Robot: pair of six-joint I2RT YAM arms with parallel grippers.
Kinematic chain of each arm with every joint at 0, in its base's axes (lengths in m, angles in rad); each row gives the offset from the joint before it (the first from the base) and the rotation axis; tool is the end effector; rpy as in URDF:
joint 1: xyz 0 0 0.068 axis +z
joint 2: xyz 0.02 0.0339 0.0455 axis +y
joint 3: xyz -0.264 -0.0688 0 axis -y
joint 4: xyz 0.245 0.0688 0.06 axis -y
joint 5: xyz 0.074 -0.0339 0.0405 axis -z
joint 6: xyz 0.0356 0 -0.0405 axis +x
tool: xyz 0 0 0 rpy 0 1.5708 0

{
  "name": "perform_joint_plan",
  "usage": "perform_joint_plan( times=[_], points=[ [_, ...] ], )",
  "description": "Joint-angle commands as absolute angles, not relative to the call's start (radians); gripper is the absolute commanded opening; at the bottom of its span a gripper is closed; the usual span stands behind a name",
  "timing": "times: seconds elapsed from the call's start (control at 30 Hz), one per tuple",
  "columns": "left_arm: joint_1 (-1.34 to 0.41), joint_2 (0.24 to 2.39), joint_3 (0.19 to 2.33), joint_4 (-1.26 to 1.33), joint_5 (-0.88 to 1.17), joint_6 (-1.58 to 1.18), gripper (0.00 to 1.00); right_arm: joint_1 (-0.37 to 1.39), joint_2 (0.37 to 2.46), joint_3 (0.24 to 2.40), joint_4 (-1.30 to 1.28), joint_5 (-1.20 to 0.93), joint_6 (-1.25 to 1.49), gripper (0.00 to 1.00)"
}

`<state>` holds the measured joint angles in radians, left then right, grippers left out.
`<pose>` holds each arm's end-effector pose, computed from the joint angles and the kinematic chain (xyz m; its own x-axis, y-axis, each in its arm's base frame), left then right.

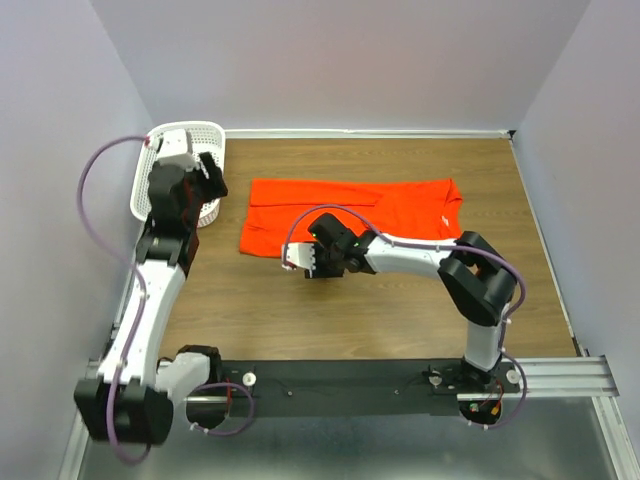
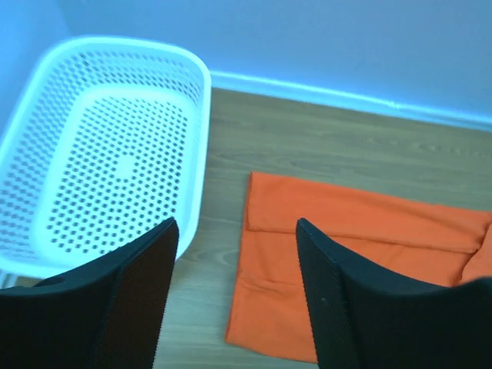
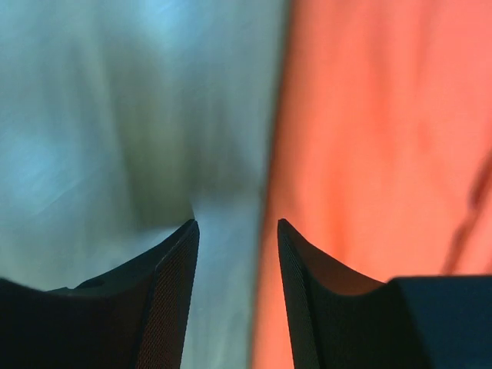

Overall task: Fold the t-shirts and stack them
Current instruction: Fold the tshirt

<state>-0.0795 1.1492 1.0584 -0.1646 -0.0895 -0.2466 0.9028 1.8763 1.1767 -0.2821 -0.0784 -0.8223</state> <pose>0.2667 -0.0181 0.3643 -0.2425 -0.2246 -0.9438 -0.0684 0.9744 -0.2143 0.2371 0.3050 0.1624 0.2427 -0.8716 -0.4258 -0.9283 -0.0813 -0.3628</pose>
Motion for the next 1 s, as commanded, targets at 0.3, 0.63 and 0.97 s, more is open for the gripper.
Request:
perform_joint_plan(
  times=[0.3,0.63,0.97],
  points=[
    [-0.072,0.752,0.813,-0.066,-0.232,-0.201,0.8,0.948,2.034,1.27,-0.17,0.164,-0.752,0.43],
    [-0.072,0.782,0.812,-0.04,-0.099,-0.186,0.8,0.948,1.958,1.189,-0.238,-0.037,-0.793,0.01],
    [-0.121,0.988,0.868,0.063,0.328,-0.192,0.78,1.064,1.711,0.945,-0.353,-0.21,-0.876,0.01]
  ],
)
